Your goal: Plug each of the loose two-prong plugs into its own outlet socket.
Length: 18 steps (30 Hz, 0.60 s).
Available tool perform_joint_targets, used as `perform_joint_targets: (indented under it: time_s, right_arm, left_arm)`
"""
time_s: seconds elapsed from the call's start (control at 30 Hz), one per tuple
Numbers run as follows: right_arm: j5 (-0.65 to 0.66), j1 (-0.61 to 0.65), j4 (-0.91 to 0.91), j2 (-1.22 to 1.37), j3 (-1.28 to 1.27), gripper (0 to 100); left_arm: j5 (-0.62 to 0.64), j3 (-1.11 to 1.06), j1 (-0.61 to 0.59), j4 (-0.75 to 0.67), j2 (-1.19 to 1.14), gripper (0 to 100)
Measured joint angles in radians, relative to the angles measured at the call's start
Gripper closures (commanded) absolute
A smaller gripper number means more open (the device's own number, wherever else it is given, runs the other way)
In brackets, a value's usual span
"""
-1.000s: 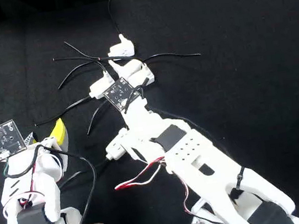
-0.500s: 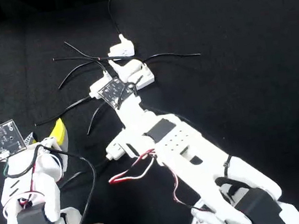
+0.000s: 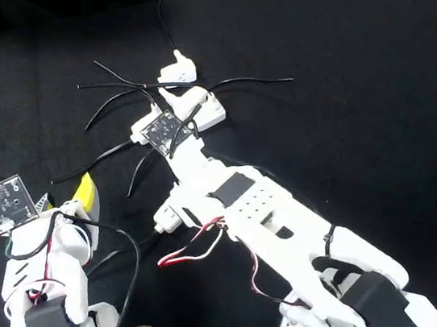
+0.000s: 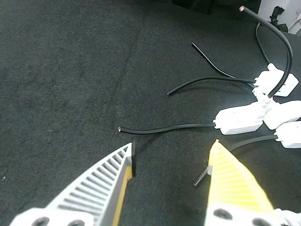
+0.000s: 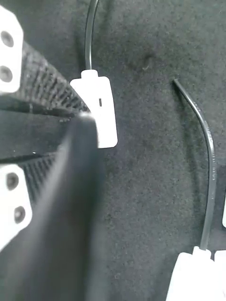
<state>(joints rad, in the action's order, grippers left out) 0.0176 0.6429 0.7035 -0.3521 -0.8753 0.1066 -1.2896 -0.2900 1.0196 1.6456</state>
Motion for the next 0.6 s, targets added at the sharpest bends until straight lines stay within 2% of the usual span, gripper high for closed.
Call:
perform_joint_targets:
  time_s: [0.33, 0.6]
  right_arm:
    - [0.000, 0.000, -0.012, -0.003, -0.031, 98.7]
    - [0.034, 0.000, 0.044, 0.031, -0.029, 98.7]
  left_arm:
    - [0.000, 0.000, 0.000, 0.000, 0.000, 74]
    - [0.000, 0.000, 0.000, 0.000, 0.000, 74]
